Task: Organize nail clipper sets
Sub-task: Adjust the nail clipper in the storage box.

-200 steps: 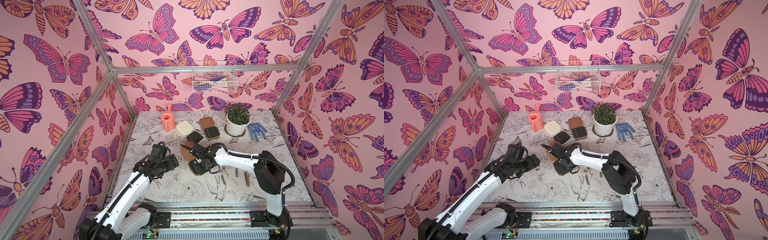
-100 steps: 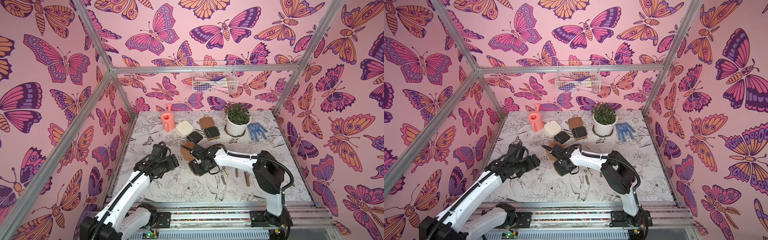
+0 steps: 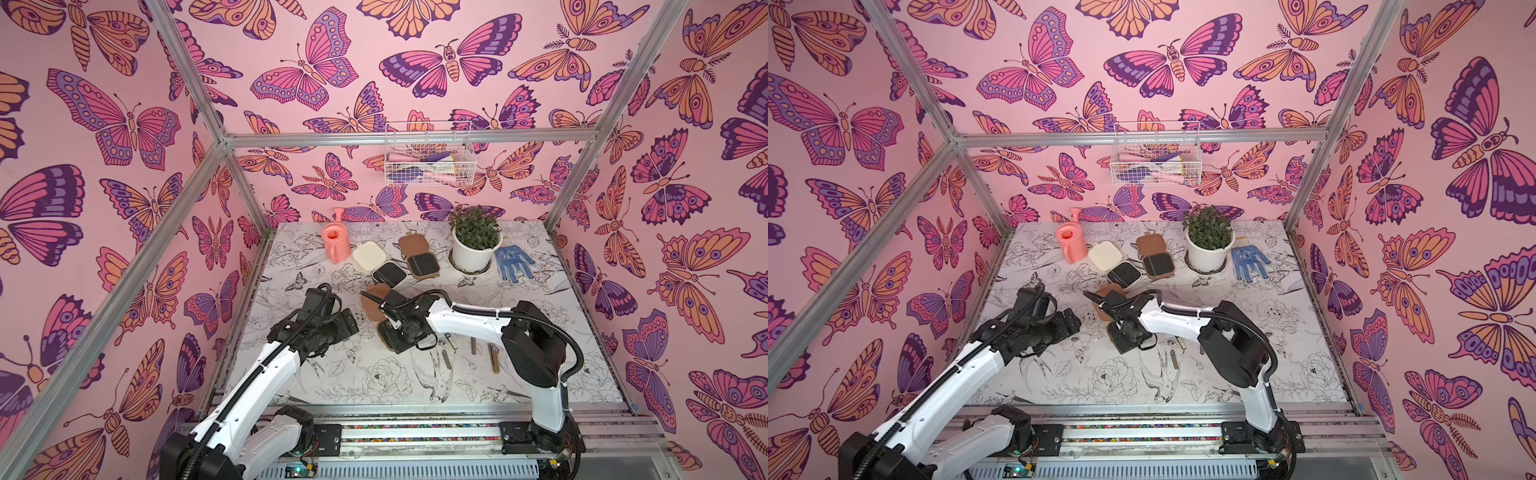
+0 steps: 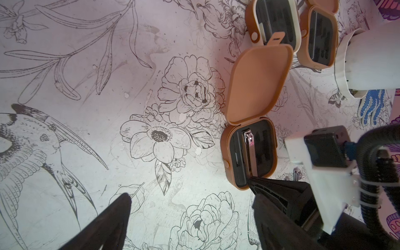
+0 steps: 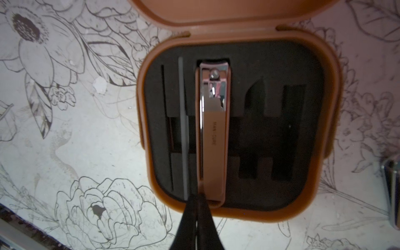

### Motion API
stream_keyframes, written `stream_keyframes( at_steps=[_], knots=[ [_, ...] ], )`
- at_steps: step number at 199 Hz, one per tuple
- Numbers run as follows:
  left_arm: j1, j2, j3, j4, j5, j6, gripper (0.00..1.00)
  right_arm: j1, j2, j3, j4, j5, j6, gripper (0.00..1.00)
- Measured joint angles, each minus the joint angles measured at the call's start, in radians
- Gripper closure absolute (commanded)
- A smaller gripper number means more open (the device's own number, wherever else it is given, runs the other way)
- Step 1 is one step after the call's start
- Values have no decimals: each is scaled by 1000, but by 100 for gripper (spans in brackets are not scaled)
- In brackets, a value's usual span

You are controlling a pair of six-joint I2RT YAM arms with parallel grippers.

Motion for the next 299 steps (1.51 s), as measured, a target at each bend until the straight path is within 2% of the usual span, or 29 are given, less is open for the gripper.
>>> stream_keyframes(
  at_steps=[48, 93, 152, 198, 255, 299],
  knots=[
    [-9, 63, -6, 27, 58, -4, 12, 0, 0, -8, 13, -1, 14, 94],
    [-69, 179, -29, 94, 113, -19, 13, 0, 2, -10, 26, -2, 14, 94],
    [-98, 337, -32, 179, 143, -40, 14, 0, 4, -18, 50, -6, 21, 95],
    [-98, 386, -41, 233, 148, -57, 14, 0, -3, -21, 53, -6, 21, 91],
    [-99, 386, -59, 275, 167, -69, 14, -4, -17, -21, 31, 19, 21, 86],
    [-99, 386, -59, 278, 185, -72, 14, -7, -66, -21, 14, 16, 21, 85]
  ],
)
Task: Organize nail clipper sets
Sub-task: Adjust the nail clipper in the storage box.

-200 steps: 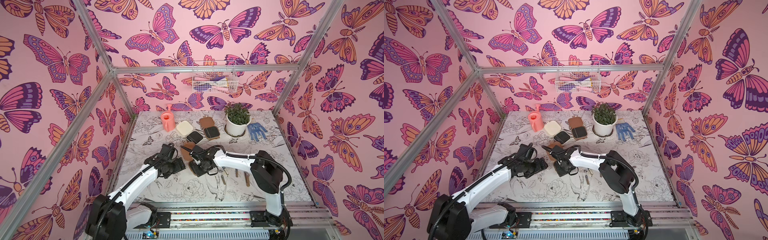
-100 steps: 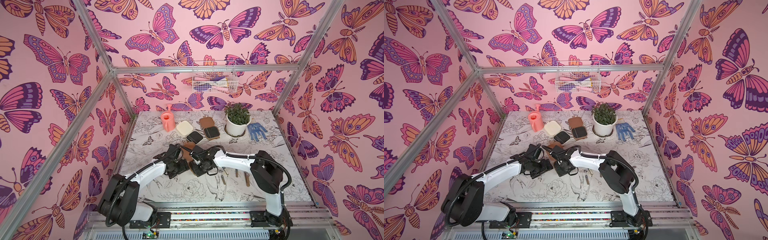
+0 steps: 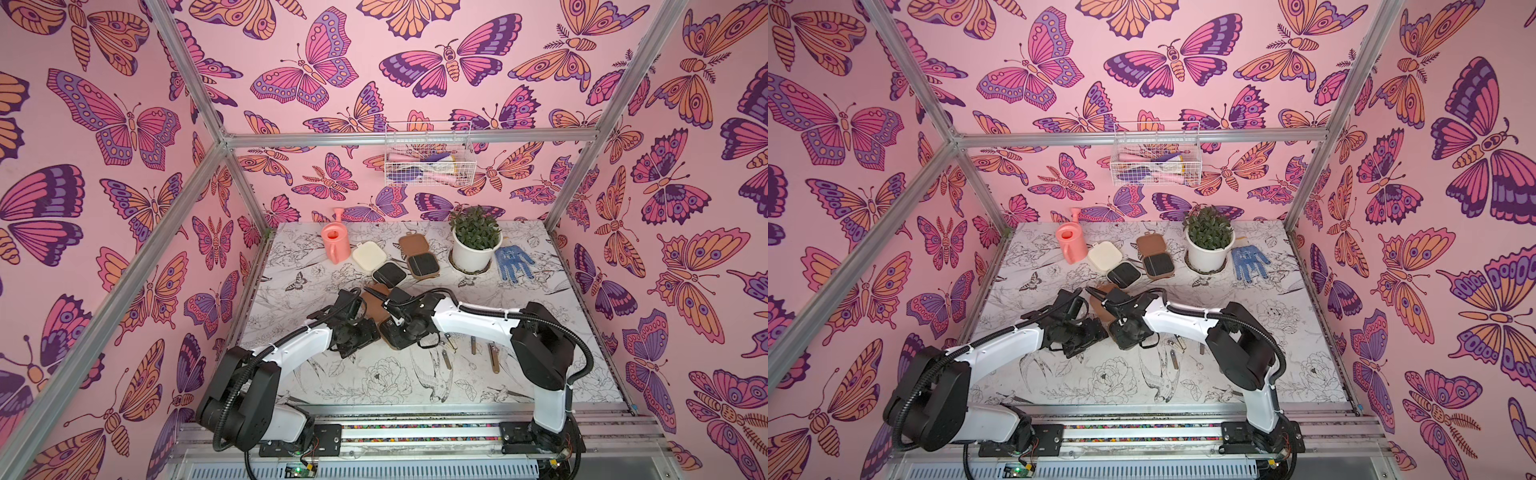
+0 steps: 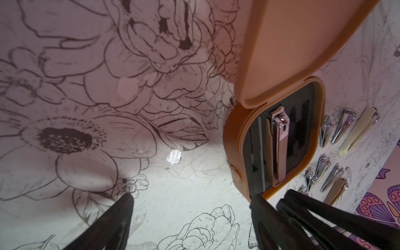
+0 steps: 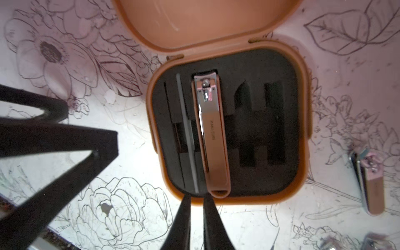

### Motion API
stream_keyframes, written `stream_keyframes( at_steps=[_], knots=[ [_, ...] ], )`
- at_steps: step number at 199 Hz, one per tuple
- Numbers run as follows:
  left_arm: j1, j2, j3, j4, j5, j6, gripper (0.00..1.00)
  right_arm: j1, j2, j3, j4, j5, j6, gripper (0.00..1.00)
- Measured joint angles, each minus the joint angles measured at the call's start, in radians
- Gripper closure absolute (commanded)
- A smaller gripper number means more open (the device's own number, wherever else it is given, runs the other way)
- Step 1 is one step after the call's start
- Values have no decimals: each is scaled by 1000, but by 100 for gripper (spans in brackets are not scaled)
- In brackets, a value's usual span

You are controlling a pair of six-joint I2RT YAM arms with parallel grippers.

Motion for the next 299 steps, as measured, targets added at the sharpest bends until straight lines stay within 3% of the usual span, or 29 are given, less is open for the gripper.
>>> stream_keyframes(
  at_steps=[57, 152, 299],
  knots=[
    [-3, 1, 0, 7, 6, -7, 14, -15, -32, 0, -24, 2, -13, 82],
    [-19, 47, 2, 50, 7, -19, 14, -78, 34, 0, -16, -51, -162, 82],
    [-20, 65, 9, 75, 21, -19, 14, -79, 37, -21, 26, -87, -151, 87]
  ],
)
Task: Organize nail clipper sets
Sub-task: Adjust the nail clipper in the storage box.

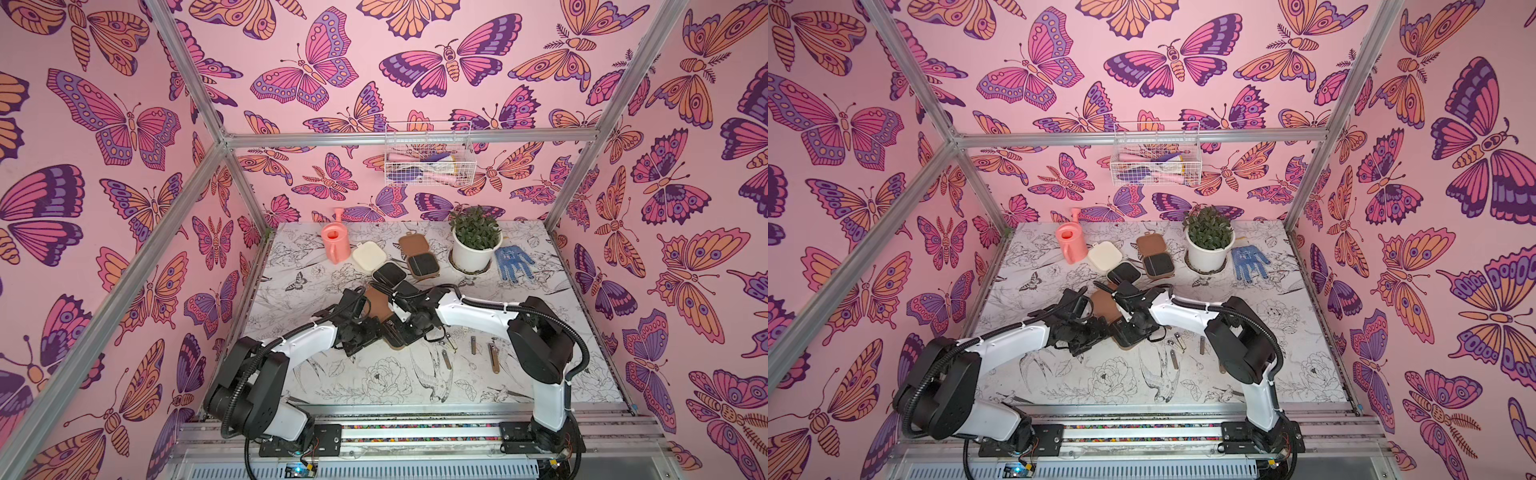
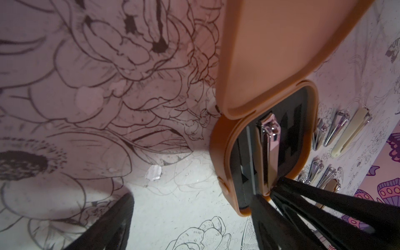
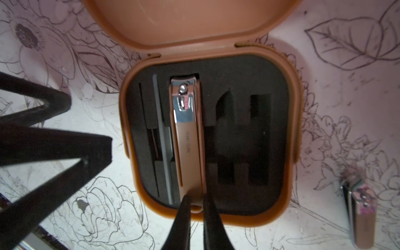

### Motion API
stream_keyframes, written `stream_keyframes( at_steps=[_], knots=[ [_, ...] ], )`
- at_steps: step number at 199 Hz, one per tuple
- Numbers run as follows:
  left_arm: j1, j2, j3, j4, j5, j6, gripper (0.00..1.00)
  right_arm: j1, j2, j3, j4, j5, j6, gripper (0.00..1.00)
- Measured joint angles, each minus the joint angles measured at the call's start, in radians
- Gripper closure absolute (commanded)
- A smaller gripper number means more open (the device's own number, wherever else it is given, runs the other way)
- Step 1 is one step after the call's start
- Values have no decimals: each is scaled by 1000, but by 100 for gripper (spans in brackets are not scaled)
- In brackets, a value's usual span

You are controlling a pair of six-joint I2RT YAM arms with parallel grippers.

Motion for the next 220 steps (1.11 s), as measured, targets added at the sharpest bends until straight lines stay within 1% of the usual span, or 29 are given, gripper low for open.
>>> stream_keyframes(
  at_steps=[220],
  knots=[
    [0, 19, 7, 28, 8, 0, 15, 6, -2, -63, 95, 6, 65, 89]
  ],
)
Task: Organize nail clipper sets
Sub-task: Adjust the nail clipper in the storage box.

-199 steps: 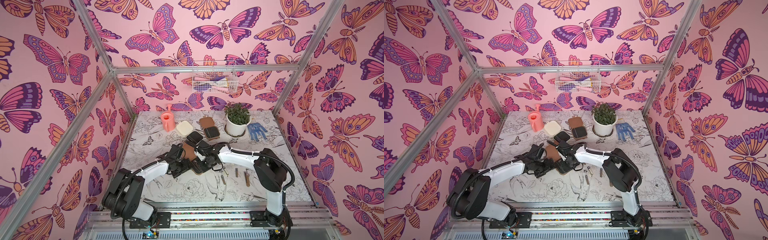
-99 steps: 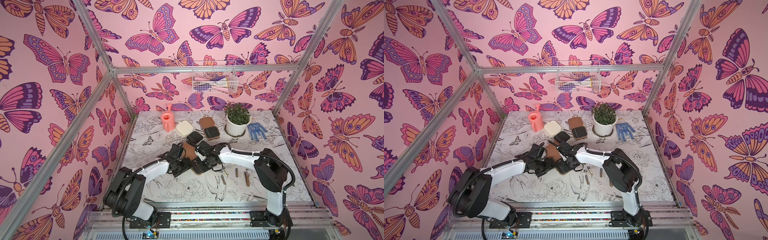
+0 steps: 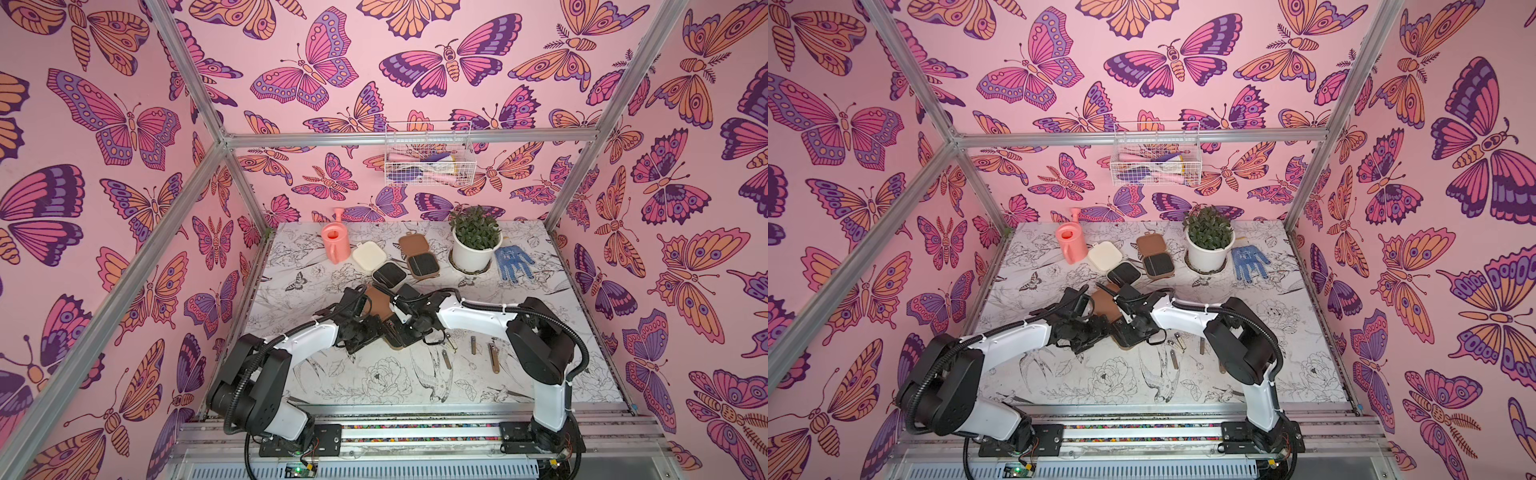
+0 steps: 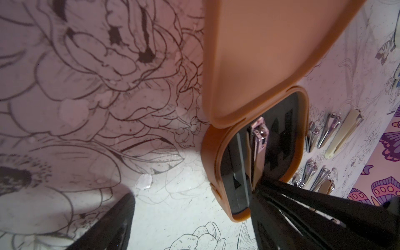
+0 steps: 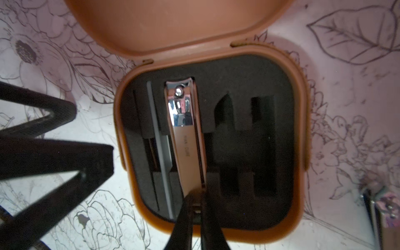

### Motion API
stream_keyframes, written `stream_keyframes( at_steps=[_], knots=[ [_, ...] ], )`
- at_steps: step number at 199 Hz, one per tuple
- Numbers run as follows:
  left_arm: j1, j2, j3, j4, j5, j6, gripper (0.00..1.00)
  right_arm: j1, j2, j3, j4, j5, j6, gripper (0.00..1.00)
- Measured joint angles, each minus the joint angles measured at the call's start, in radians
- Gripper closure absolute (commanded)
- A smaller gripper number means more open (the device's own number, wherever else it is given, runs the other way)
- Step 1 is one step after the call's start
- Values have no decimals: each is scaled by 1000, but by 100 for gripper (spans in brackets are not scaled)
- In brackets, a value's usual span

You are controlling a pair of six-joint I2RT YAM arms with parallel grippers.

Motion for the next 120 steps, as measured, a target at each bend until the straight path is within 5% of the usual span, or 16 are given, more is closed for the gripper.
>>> stream_keyframes(
  at_steps=[120],
  knots=[
    [0, -14, -16, 18, 0, 0, 15, 14, -40, 57, -119, 85, -4, 79]
  ],
)
